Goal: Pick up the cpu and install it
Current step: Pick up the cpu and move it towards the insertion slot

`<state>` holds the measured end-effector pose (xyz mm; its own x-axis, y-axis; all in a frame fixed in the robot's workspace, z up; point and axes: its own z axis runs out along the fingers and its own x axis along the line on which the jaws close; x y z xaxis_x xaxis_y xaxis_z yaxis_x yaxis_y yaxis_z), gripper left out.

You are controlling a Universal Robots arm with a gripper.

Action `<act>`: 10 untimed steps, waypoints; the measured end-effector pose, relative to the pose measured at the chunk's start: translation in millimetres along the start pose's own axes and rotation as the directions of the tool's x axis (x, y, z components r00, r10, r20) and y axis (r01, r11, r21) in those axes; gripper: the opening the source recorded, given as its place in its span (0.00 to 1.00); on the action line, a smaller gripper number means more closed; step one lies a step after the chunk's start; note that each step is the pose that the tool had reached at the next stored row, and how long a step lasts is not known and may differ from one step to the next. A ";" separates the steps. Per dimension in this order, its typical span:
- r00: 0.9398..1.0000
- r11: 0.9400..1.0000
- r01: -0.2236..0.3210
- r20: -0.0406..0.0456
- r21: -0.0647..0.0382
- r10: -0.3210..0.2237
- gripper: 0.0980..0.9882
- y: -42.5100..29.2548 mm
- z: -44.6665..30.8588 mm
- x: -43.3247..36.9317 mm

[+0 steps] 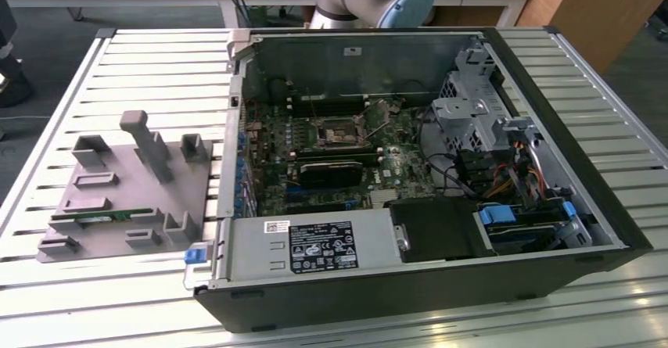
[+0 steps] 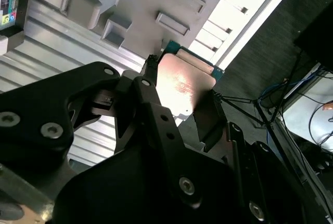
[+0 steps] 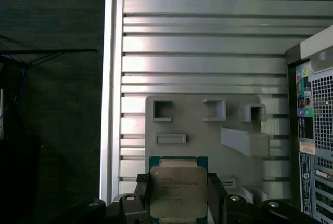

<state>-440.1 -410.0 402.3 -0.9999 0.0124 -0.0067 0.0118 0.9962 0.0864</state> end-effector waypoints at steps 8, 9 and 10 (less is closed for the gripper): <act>1.000 1.000 0.000 0.000 0.000 0.000 0.48 0.1 -0.1 -6.8; 1.000 1.000 0.000 0.000 0.000 0.000 0.48 0.1 0.0 -9.1; 1.000 1.000 0.000 0.000 0.000 0.000 0.48 0.2 0.0 -11.3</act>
<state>-428.7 -410.0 402.4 -0.9999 0.0124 -0.0066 0.0118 0.9962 0.0863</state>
